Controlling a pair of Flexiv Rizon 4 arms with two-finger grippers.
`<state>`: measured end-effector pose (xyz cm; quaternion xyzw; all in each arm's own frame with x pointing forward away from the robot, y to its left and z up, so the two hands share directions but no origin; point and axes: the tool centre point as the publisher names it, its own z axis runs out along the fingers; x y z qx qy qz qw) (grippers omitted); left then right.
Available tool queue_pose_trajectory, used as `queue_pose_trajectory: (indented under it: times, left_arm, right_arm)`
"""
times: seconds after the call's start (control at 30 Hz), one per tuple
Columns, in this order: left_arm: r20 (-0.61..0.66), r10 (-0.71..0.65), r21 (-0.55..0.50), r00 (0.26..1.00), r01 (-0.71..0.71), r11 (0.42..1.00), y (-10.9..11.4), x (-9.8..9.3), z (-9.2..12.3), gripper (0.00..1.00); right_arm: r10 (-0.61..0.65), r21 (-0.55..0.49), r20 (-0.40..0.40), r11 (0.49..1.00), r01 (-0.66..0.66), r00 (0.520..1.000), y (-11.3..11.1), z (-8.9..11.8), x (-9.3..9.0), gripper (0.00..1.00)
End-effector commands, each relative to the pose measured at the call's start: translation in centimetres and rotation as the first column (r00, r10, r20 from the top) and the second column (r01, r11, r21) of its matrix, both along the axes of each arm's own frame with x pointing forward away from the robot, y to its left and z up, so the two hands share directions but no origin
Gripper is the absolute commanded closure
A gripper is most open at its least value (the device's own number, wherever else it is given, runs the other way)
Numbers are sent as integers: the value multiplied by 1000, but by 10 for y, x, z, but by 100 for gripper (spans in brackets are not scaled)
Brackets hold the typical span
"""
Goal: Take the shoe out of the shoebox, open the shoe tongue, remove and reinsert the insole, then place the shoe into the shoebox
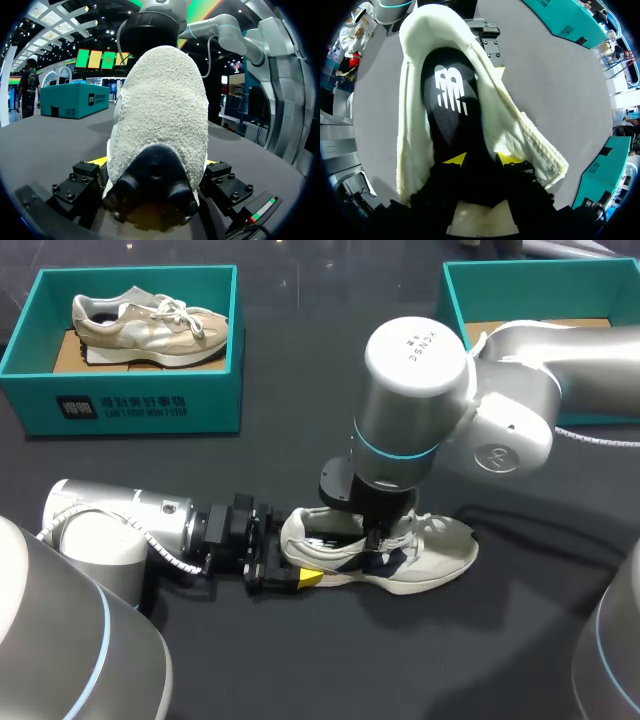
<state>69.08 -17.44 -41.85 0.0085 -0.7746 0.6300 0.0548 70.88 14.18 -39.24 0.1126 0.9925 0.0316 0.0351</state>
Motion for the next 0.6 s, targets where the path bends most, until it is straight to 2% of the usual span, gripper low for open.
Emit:
queue_pose_trajectory:
  times: [0.03, 0.1, 0.27, 0.43, 0.47, 0.6]
  left_arm:
    - [1, 1, 1, 1000, -1, 1000, -2, -2, -3, 100]
    - [1, 1, 1, 1000, -1, 1000, -2, -2, -3, 100]
    - [1, 1, 1, 1000, -1, 1000, -2, -2, -3, 100]
    - [1, 1, 1, 1000, -1, 1000, -2, -2, -3, 100]
    - [1, 1, 1, 1000, -1, 1000, -2, -2, -3, 100]
    - [1, 1, 1, 1000, -1, 1000, -2, -2, -3, 100]
  right_arm:
    - [2, -12, -27, 1000, -3, 1000, 10, -15, 7, 61]
    - [6, -8, -44, 1000, -7, 999, 12, -19, 8, 58]
    - [24, 6, -116, 1000, -23, 993, 15, -30, 7, 58]
    - [14, 4, -160, 1000, -13, 987, 12, -39, -2, 65]
    - [13, 3, -166, 1000, -12, 986, 11, -39, -5, 68]
    - [-2, 2, -181, 1000, 2, 983, 4, -41, -16, 100]
